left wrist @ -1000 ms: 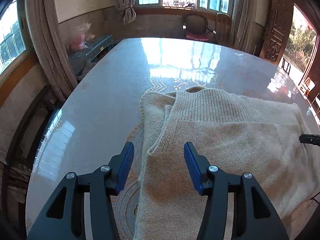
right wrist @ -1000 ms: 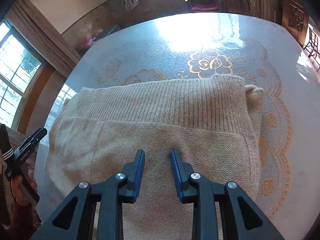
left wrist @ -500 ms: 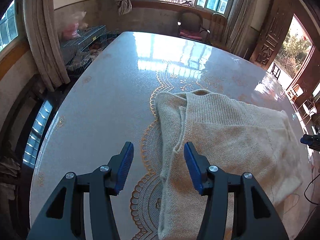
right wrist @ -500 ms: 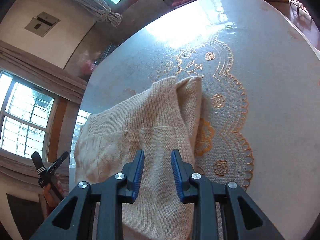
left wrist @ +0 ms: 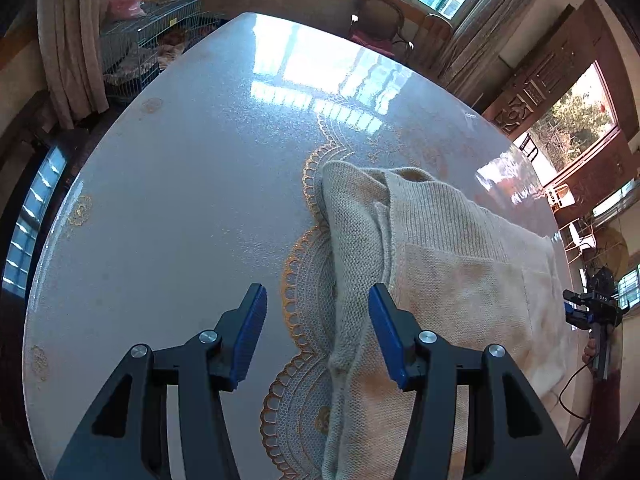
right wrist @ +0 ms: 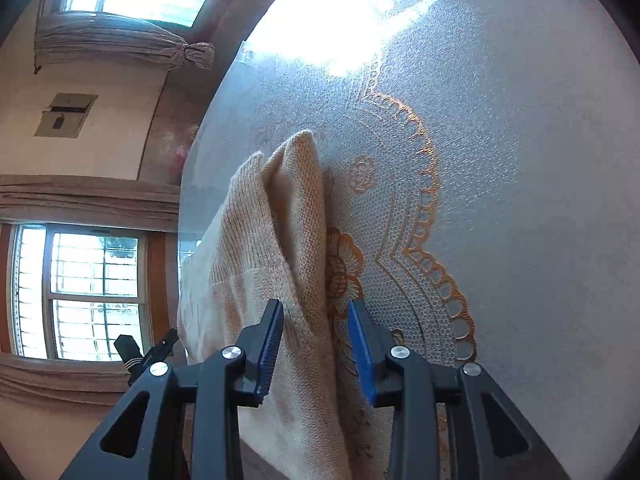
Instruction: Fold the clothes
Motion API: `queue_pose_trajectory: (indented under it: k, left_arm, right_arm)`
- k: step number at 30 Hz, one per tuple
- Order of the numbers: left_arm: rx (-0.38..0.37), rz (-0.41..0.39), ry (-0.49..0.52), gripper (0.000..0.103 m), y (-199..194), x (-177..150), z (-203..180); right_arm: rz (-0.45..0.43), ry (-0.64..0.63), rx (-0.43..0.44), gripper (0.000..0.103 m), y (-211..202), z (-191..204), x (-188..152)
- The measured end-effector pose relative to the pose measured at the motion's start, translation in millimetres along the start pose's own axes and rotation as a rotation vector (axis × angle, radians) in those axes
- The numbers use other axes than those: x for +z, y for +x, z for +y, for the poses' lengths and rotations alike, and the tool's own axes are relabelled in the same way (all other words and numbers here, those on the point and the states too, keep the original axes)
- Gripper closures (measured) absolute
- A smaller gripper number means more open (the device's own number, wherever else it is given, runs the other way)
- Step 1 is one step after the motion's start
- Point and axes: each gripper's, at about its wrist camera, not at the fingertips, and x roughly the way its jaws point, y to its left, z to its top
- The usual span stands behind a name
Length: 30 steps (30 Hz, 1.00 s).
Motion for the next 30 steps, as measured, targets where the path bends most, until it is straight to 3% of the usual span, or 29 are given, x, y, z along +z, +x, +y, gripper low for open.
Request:
queue_pose_trajectory:
  k: [5,17,23,29,30]
  left_arm:
    - [-0.024,0.033,-0.029,0.047,10.3,11.5,3.1]
    - [-0.189,0.165,-0.099,0.047,56.9,28.6,-7.6]
    - [-0.227,0.189,-0.055,0.046,65.7,33.9,-25.9]
    - [-0.281,0.191,-0.08,0.045,63.7,31.1,-19.5]
    - [-0.265,0.185,-0.069,0.055,63.0,30.4,-19.8]
  right_arm:
    - [0.034,-0.034,-0.009,0.068,11.9,10.6,4.8]
    - [0.092,-0.079,-0.033,0.059,32.6,32.3,14.8]
    - [0.121,-0.107,-0.041,0.059,41.4,39.9,17.9]
    - [0.15,-0.096,-0.014,0.059,48.7,40.7,22.8]
    - [0.154,-0.1,-0.011,0.059,48.0,40.2,22.6]
